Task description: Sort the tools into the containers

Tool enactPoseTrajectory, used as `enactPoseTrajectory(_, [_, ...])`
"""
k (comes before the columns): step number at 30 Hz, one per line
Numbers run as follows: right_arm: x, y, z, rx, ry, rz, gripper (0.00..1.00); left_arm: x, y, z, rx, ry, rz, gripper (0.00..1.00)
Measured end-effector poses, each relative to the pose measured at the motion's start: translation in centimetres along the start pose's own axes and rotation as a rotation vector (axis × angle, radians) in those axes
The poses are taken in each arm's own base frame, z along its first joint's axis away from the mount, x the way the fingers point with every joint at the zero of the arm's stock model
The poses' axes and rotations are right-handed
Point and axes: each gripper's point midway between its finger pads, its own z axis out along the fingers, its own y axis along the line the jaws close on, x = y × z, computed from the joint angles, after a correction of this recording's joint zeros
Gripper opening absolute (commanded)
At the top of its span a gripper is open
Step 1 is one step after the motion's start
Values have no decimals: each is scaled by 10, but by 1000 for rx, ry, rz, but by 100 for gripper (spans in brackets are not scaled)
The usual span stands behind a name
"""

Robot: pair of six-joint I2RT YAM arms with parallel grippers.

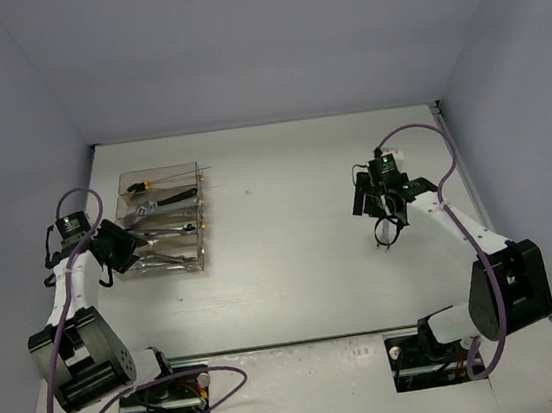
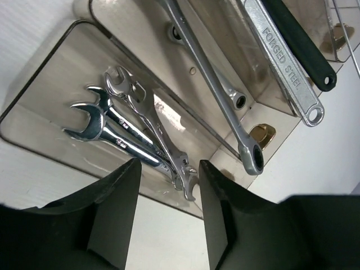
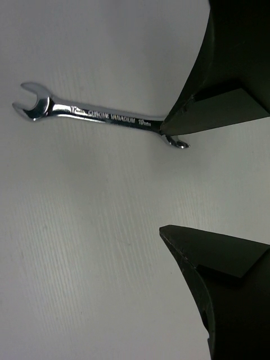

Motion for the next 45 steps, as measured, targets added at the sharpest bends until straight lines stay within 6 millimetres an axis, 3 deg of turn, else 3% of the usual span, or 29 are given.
enactPoseTrajectory(7, [7, -44, 17, 153, 54, 54, 62, -4, -6, -30, -57, -49, 62, 49])
enactPoseTrajectory(13, [19, -69, 35, 230, 129, 88, 61, 4, -51, -53, -26, -75, 270, 49])
enactPoseTrajectory(19, [38, -69, 57, 245, 228, 66, 55, 33, -90, -62, 42, -41, 448, 49])
enactPoseTrajectory(29, [25, -56, 80, 197, 251, 29, 44, 68, -124, -75, 131, 10, 578, 49])
enactPoseTrajectory(32, [22, -52, 83, 174, 249, 26, 38, 73, -126, -76, 138, 19, 590, 49])
enactPoseTrajectory(39, [20, -43, 88, 117, 244, 18, 0, 88, -131, -77, 163, 52, 617, 49])
enactPoseTrajectory(45, [22, -34, 88, 75, 216, -23, 0, 110, -145, -76, 214, 100, 649, 49])
